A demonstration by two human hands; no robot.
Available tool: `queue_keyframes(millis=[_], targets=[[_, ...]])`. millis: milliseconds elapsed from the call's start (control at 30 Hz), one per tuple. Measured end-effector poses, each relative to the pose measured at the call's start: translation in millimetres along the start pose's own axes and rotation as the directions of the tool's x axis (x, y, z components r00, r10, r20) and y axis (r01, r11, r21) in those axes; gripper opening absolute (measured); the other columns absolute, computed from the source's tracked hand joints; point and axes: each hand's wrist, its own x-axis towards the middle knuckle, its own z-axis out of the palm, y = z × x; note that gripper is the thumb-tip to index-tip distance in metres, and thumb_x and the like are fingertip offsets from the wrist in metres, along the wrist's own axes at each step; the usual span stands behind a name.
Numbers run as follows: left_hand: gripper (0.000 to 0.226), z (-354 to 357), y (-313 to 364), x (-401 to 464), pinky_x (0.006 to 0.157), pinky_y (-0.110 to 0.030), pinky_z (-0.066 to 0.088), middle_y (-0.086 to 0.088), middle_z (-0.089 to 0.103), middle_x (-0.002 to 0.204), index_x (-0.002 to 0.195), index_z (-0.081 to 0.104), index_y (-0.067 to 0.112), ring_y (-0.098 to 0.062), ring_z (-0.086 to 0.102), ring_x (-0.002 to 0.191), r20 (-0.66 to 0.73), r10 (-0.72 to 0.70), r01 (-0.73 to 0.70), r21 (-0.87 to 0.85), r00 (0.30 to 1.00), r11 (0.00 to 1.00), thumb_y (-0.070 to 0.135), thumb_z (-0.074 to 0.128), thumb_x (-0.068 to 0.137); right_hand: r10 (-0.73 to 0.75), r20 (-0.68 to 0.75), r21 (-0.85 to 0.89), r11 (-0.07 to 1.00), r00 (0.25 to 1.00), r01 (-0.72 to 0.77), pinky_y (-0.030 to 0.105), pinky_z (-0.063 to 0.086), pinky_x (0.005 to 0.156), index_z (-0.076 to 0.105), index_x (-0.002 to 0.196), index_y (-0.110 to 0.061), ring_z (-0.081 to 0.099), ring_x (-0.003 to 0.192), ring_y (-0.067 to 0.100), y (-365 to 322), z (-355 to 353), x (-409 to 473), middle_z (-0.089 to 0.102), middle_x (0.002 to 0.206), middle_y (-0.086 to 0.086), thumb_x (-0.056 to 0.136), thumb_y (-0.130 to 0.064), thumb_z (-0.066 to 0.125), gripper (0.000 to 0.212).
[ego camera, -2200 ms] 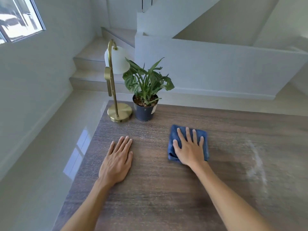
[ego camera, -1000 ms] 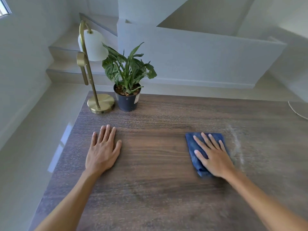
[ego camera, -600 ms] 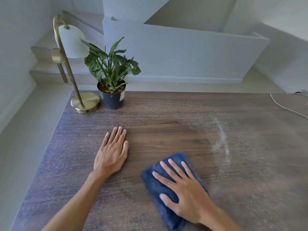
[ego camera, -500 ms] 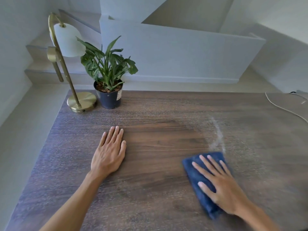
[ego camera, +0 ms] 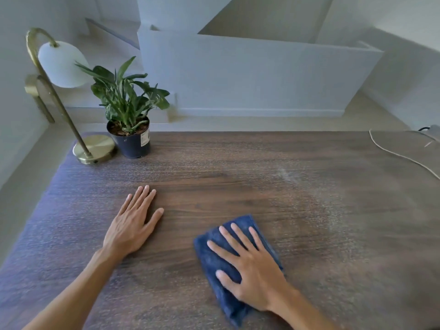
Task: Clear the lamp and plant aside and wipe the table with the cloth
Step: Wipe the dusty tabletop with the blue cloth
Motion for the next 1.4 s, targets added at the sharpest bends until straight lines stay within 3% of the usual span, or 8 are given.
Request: queue_keyframes(millis=[133,300,433,600,733,900,1200,1400], targets=[[0.087,0.7,7.3,0.6,0.124,-0.031,-0.003,0.004,0.007,0.164,0.156,0.019,0.020,-0.004,-0.007,0.150,-0.011,-0.045,0.045,-0.005,0.999,0.999,0.075,0.007,0.089,0.205,0.005,-0.125,0.971,0.979,-0.203,0.043,0.002,0.122,0.007,0.154,-0.054,0.007,0.155,0.019,113.2,-21.7,-74.6,0.005,0.167,-0.013,0.096,-0.071,0.020,0.062],[0.087,9.3,36.9,4.0,0.123,-0.029,-0.003,0.007,0.004,0.164,0.156,0.017,0.022,-0.001,-0.009,0.149,-0.031,-0.032,0.031,-0.019,0.999,0.999,0.076,0.013,0.088,0.603,-0.006,-0.036,0.797,0.798,-0.603,0.055,-0.001,0.123,-0.003,0.156,-0.048,-0.009,0.154,0.020,206.0,-46.8,34.4,-0.007,0.168,-0.007,0.093,-0.069,0.002,0.067],[0.088,21.6,59.5,21.4,0.123,-0.030,-0.003,0.005,0.006,0.164,0.156,0.018,0.021,-0.004,-0.008,0.150,-0.044,-0.023,0.023,0.008,0.999,1.000,0.076,0.013,0.087,0.355,-0.046,-0.021,0.934,0.934,-0.356,0.057,-0.001,0.122,0.010,0.158,-0.044,-0.005,0.155,0.023,134.0,-22.9,106.4,0.002,0.169,-0.004,0.097,-0.063,0.016,0.064],[0.090,28.7,73.4,32.3,0.124,-0.033,0.000,0.002,0.009,0.164,0.156,0.021,0.021,-0.009,-0.005,0.150,-0.045,-0.056,0.057,0.024,0.997,0.998,0.078,0.013,0.087,0.004,-0.027,-0.010,1.000,1.000,-0.004,0.047,-0.003,0.123,0.017,0.156,-0.048,-0.003,0.155,0.015,73.2,-9.7,-22.1,0.006,0.167,-0.013,0.098,-0.061,0.033,0.062],[0.090,26.3,76.0,28.0,0.123,-0.032,-0.003,0.004,0.004,0.164,0.156,0.018,0.021,-0.007,-0.009,0.150,-0.019,-0.063,0.064,0.003,0.998,0.998,0.078,0.013,0.086,0.158,-0.008,-0.102,0.982,0.987,-0.158,0.047,0.007,0.122,0.009,0.153,-0.057,0.005,0.155,0.014,163.7,-26.5,-85.6,0.007,0.166,-0.015,0.095,-0.072,0.023,0.062],[0.089,25.3,78.3,25.7,0.122,-0.028,-0.008,0.007,-0.002,0.163,0.157,0.010,0.025,-0.005,-0.014,0.148,-0.014,-0.072,0.073,0.033,0.997,0.997,0.078,0.008,0.085,0.529,0.008,-0.034,0.848,0.848,-0.529,0.053,-0.004,0.123,-0.001,0.156,-0.049,-0.012,0.154,0.017,243.3,-50.4,32.2,-0.008,0.168,-0.009,0.093,-0.071,0.002,0.067],[0.084,26.8,78.2,30.4,0.124,-0.032,0.000,0.006,0.007,0.165,0.156,0.017,0.027,-0.005,-0.008,0.150,-0.039,-0.079,0.081,0.057,0.996,0.995,0.077,0.015,0.089,0.036,-0.012,0.006,0.999,0.999,-0.036,0.052,-0.003,0.123,0.015,0.157,-0.045,-0.005,0.155,0.018,103.0,-15.4,54.3,0.005,0.168,-0.009,0.100,-0.061,0.027,0.061],[0.082,22.2,81.7,29.8,0.124,-0.034,0.002,0.005,0.010,0.164,0.156,0.020,0.026,-0.006,-0.006,0.150,-0.066,-0.068,0.070,0.036,0.996,0.997,0.075,0.019,0.090,0.122,0.025,-0.101,0.988,0.992,-0.119,0.047,0.006,0.121,0.010,0.155,-0.051,0.003,0.155,0.016,170.0,-31.4,-61.9,0.003,0.167,-0.015,0.097,-0.069,0.019,0.062]])
